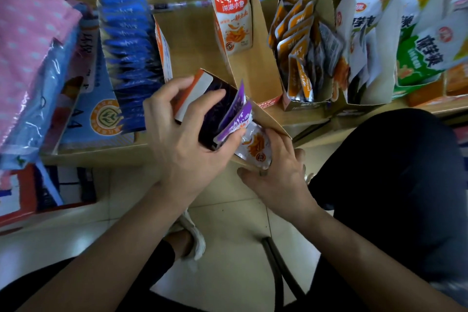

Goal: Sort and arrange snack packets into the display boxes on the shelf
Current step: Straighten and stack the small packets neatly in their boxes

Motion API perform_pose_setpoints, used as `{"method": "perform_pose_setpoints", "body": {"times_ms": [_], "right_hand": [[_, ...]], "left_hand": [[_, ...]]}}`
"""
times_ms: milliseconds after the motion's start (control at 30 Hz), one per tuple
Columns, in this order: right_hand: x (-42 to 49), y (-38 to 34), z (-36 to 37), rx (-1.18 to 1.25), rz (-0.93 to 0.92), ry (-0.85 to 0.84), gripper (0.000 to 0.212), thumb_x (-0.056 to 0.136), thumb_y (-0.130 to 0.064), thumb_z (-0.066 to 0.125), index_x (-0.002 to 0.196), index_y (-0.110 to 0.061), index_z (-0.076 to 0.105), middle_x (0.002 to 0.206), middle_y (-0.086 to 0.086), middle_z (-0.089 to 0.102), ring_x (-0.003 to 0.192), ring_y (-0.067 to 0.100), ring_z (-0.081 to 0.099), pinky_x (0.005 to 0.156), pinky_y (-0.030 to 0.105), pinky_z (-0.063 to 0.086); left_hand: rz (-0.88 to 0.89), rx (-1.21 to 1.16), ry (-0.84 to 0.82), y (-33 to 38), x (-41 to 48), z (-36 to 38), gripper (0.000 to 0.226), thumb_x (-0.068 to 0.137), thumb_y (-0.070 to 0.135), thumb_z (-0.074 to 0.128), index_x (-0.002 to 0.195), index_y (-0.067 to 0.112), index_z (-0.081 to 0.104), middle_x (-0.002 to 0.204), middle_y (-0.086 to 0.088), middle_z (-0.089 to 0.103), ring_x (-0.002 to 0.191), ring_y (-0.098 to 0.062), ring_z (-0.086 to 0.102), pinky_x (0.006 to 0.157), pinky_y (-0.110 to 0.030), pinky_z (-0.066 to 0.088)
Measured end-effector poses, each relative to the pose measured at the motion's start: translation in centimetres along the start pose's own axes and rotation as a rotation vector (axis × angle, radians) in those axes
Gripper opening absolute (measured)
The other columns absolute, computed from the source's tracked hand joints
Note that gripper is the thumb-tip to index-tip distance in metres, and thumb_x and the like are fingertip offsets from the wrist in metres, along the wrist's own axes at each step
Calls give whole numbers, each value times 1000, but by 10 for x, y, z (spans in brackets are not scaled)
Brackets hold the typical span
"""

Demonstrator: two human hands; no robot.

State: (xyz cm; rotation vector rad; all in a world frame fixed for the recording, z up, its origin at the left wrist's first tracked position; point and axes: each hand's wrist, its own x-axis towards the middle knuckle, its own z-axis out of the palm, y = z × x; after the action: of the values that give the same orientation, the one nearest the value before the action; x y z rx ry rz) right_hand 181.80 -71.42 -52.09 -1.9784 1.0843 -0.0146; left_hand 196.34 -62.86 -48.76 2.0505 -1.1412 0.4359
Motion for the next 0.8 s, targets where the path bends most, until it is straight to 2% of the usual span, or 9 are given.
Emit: {"method": "perform_pose_setpoints", "body": {"times_ms": [67,167,300,367,433,500,567,700,800], "right_hand": [[2,-1,-3,-18,23,-40,92,73,-42,78,150,-33,28,140,-12,33,125,25,30,111,44,31],[3,0,-1,50,52,-94,88,67,-47,77,143,-40,34,124,-15,48,118,23,32,107,48,35],[8,1,0,191,104,-118,65,64,-41,81,121,-43,48,96,-16,58,111,20,45,92,32,38],[9,5,-1,301,109,-112,60,61,-44,82,115,-40,56,91,-18,63,109,16,52,95,34,42],[7,6,-2,363,106,-119,70,62,-48,80,126,-47,51,95,-20,64,114,17,51,98,38,43],[6,3,1,359,102,-142,84,65,-50,79,138,-55,37,98,-15,64,117,20,48,98,39,42],[8,0,1,375,125,-159,90,62,-50,79,140,-54,34,95,-10,65,115,21,52,96,39,45],[12,-4,-9,527,167,-196,71,71,-36,87,129,-42,46,95,-2,67,95,10,64,69,15,47],[14,-5,-13,480,147,-144,66,75,-31,86,129,-31,49,93,1,68,78,-1,62,56,8,44]], "left_hand": [[-3,-16,3,-1,0,0,48,76,34,88,108,1,74,118,-31,56,110,-43,58,94,-46,52],[21,-34,2,-5,-3,2,47,74,29,89,110,3,73,118,-31,55,111,-44,57,90,-51,52],[66,-32,10,-8,-5,3,50,75,32,88,114,12,65,120,-30,55,110,-43,58,87,-52,52],[75,-48,18,-10,-5,4,50,76,33,88,114,12,64,120,-29,55,110,-42,58,85,-53,52],[74,-61,23,-12,-5,4,50,76,33,87,114,12,63,120,-29,55,111,-42,57,85,-53,53],[66,-74,18,-13,-5,5,50,76,33,87,115,11,63,121,-28,54,112,-41,57,85,-53,53],[67,-78,14,-14,-6,6,50,77,34,87,114,10,64,122,-27,53,112,-40,57,85,-53,53],[79,-91,19,-15,-6,7,50,77,35,87,115,13,62,126,-22,52,114,-39,56,86,-54,52],[89,-94,29,-15,-7,6,50,77,35,86,115,15,61,128,-17,49,114,-39,56,87,-55,51]]}}
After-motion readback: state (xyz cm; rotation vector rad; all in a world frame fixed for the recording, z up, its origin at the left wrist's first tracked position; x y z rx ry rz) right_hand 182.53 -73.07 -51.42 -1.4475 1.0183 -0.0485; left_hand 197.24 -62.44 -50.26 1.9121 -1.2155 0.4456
